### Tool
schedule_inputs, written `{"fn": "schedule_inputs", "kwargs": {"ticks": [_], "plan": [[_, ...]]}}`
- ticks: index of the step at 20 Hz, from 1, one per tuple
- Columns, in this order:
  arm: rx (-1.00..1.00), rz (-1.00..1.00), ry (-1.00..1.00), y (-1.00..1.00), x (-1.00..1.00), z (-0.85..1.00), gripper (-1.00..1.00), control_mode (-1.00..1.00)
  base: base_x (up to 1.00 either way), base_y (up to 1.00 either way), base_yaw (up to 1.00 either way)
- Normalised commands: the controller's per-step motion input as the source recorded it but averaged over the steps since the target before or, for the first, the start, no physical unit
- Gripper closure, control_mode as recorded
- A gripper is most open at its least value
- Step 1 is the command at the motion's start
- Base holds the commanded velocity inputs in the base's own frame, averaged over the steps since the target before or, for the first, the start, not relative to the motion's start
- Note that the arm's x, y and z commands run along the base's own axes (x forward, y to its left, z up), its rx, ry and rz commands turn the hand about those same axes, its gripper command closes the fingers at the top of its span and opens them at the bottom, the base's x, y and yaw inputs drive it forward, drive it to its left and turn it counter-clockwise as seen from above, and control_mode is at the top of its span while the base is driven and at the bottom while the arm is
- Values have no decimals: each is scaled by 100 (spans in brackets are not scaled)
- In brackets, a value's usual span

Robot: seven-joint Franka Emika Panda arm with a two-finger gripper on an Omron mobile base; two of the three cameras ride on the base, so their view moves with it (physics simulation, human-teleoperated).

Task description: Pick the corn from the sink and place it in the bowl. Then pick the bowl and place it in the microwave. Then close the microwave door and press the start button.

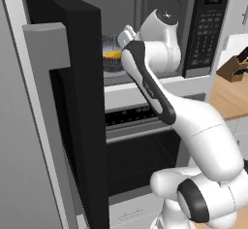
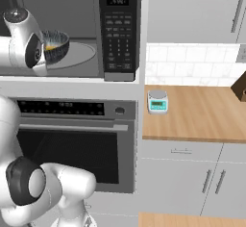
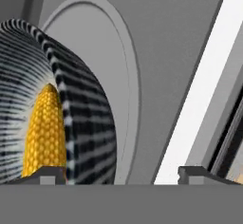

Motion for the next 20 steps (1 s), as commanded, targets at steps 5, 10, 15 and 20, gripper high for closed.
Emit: {"fn": "schedule_inputs", "kwargs": {"ticks": [5, 10, 15, 20], "plan": [[0, 0, -10, -6, -68, 12, -100, -100, 0, 0, 0], [-3, 1, -3, -23, -67, -10, -100, -100, 0, 0, 0], [-25, 2, -1, -47, -43, -7, -100, -100, 0, 0, 0], [-39, -1, 0, -53, -38, -9, -100, -100, 0, 0, 0]]}}
